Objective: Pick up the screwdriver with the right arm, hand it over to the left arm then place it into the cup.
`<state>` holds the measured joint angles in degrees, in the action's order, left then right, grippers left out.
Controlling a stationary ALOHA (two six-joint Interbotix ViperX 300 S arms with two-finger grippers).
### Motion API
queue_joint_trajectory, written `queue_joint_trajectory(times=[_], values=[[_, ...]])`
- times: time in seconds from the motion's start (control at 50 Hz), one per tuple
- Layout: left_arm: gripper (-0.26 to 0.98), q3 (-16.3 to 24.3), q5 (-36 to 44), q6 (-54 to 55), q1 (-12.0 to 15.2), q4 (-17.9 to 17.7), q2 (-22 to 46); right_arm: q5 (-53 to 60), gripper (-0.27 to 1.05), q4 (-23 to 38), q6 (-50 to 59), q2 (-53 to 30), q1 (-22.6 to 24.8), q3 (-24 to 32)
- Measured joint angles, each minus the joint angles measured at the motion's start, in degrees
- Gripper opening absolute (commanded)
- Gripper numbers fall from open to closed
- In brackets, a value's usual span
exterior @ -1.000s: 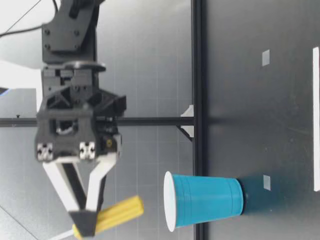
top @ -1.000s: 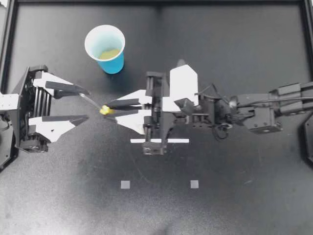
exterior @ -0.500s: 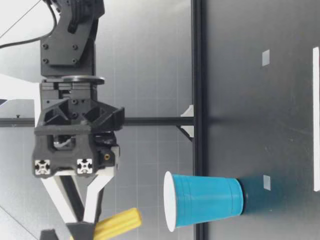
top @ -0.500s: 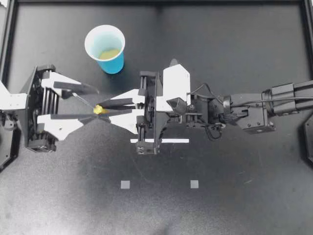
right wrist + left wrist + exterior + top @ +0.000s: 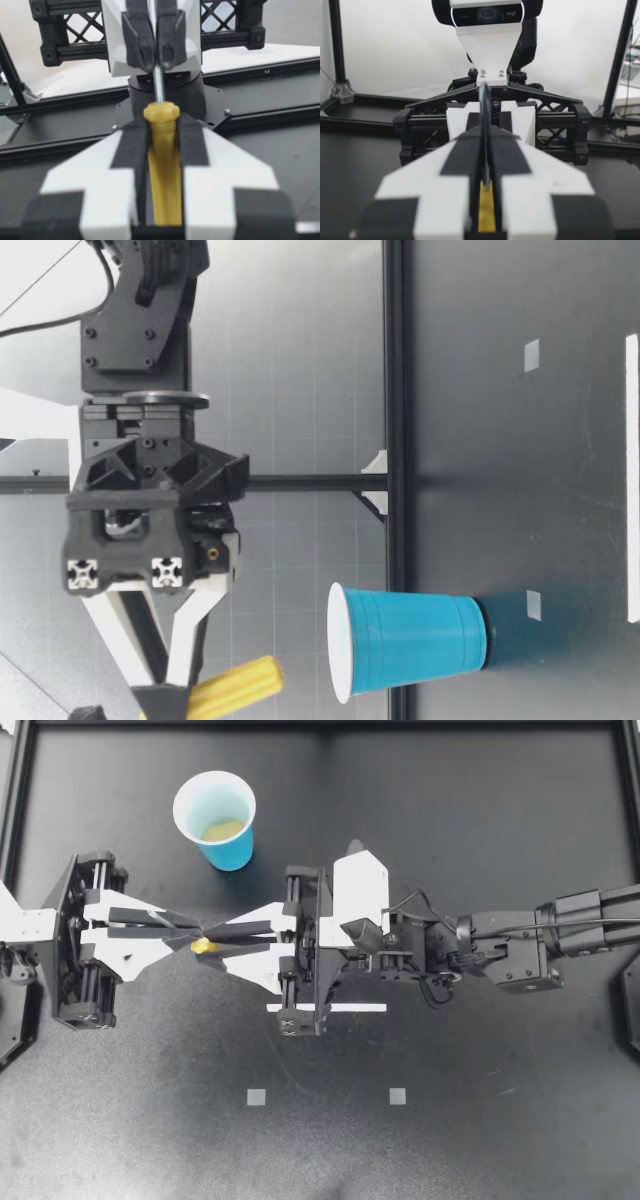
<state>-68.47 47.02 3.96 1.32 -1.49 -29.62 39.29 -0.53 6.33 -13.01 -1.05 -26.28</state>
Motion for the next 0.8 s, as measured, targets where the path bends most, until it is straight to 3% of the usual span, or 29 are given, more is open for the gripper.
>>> queue_joint_trajectory(times=[0.3,0.58,0.8], values=[[0.03,-0.1,0.0,0.0,0.0,0.0,0.0,0.0,0.71,-0.3,1.2,0.0,0.0,0.0],[0.03,-0.1,0.0,-2.4,0.1,0.1,0.0,0.0,0.71,-0.4,1.1,1.8,0.0,-2.2],[0.03,-0.3,-0.2,-6.3,3.4,-0.8,0.1,1.5,0.71,-1.1,0.9,9.8,-0.6,-9.9]])
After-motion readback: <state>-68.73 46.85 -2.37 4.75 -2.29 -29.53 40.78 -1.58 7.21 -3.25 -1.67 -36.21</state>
